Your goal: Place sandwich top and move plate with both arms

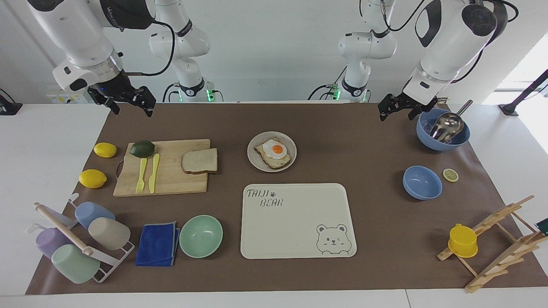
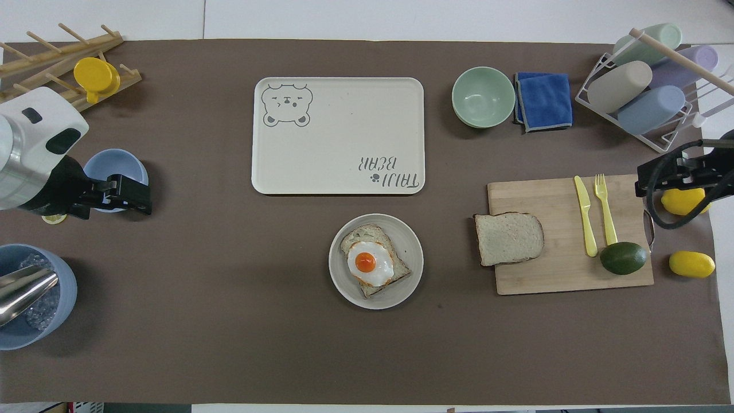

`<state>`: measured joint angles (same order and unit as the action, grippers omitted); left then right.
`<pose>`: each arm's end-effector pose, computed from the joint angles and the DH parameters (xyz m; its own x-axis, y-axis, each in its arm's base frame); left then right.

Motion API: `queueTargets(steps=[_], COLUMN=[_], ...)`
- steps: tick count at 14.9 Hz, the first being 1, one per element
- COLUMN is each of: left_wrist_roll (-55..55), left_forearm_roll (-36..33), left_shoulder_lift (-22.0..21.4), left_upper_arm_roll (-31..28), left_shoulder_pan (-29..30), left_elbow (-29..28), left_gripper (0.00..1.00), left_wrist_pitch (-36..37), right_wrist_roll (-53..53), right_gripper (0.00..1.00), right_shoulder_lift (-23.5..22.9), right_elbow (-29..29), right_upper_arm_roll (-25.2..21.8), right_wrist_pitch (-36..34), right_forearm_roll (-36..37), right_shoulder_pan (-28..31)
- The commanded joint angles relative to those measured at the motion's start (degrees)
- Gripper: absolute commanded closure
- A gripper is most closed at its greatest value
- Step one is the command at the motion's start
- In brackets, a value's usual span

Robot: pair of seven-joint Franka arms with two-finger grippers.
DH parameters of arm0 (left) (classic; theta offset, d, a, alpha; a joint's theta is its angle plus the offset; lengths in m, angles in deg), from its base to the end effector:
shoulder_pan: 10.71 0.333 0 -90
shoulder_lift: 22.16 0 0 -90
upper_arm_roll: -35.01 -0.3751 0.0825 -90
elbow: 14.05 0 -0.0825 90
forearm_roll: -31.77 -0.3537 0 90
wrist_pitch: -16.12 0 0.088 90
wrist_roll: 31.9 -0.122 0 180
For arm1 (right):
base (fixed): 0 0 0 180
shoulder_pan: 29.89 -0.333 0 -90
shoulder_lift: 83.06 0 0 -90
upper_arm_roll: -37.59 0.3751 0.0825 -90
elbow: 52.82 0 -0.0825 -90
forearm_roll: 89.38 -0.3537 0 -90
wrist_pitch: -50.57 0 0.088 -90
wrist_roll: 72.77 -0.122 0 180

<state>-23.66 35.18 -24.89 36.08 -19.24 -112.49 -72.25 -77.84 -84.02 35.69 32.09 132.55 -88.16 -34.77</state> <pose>0.4882 -0.0903 0.6265 0.9906 -0.0240 -0.1348 -0.0188 -0.9990 0.0394 0.5130 -0.0079 0.6601 0.9865 -0.1022 -0.1277 -0.0986 -0.9945 0.0343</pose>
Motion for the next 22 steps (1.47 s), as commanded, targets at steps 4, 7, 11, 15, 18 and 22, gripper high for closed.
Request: queueTargets(steps=[4,7,11,15,18,22], left_wrist_roll=[0.5,0.5,0.5,0.5,0.5,0.5], left_forearm_roll=[-1.2,-1.2,-1.1,-1.2,-1.2,-1.2], left_shoulder_lift=[-1.1,-1.0,-1.0,-1.0,-1.1,-1.0], left_upper_arm_roll=[0.1,0.1,0.1,0.1,0.1,0.1], left_shoulder_pan=[0.1,0.1,0.1,0.1,0.1,0.1], left_elbow=[-0.8,-0.9,-0.9,-0.9,-0.8,-0.8], left_gripper=[0.00,0.00,0.00,0.00,0.00,0.00], left_wrist_pitch=[-0.8,-0.8,-0.8,-0.8,-0.8,-0.8], right_wrist_roll=[0.8,1.4,2.4,-8.3,-19.3,-23.8], right_gripper=[0.00,0.00,0.00,0.00,0.00,0.00], right_shoulder_lift=[0.3,1.0,3.4,0.0,-8.0,-12.8], right_elbow=[0.4,1.0,10.0,19.2,22.0,26.3], right_upper_arm_roll=[0.2,0.7,1.5,1.6,1.6,1.7], right_wrist_pitch=[0.1,-0.7,6.8,17.2,23.5,28.6], right_forearm_roll=[-1.3,-1.2,-0.4,3.4,9.0,17.6], right_shoulder_pan=[0.7,0.2,-6.1,-15.6,-24.1,-26.3])
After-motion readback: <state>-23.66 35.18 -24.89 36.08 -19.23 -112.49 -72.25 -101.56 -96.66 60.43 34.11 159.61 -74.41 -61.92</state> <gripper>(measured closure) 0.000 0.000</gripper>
